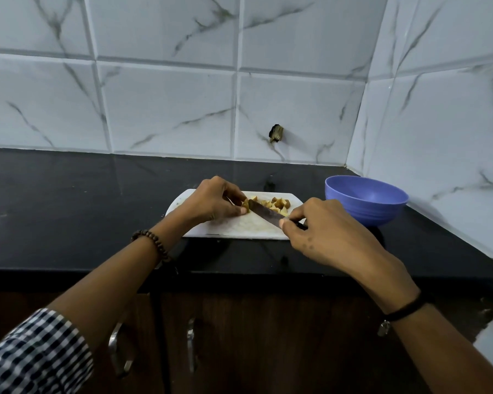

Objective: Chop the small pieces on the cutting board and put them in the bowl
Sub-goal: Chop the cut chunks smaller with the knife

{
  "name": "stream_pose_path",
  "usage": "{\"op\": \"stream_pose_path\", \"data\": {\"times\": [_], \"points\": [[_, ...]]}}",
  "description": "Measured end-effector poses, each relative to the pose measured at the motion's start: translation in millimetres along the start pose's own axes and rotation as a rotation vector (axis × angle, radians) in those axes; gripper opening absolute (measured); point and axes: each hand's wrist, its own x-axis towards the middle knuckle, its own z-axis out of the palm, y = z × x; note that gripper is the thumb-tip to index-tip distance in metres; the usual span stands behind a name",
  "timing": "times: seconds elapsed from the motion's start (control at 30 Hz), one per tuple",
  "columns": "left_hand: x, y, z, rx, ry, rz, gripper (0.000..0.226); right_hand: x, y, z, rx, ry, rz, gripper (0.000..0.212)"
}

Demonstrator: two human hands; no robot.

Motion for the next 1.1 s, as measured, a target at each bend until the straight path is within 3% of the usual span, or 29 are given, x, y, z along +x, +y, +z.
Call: {"op": "stream_pose_path", "data": {"times": [0.37,1.1], "points": [[3.5,-5.0,-2.0,-0.140,-0.044,-0.046,0.019,2.0,7.7,-6.6,-0.005,0.019,0.027,0.033],[13.6,-6.2,-21.4,-0.271,-0.265,-0.101,0.030,-1.2,8.6,-4.4,0.107,-0.032,0.022,0.033]]}}
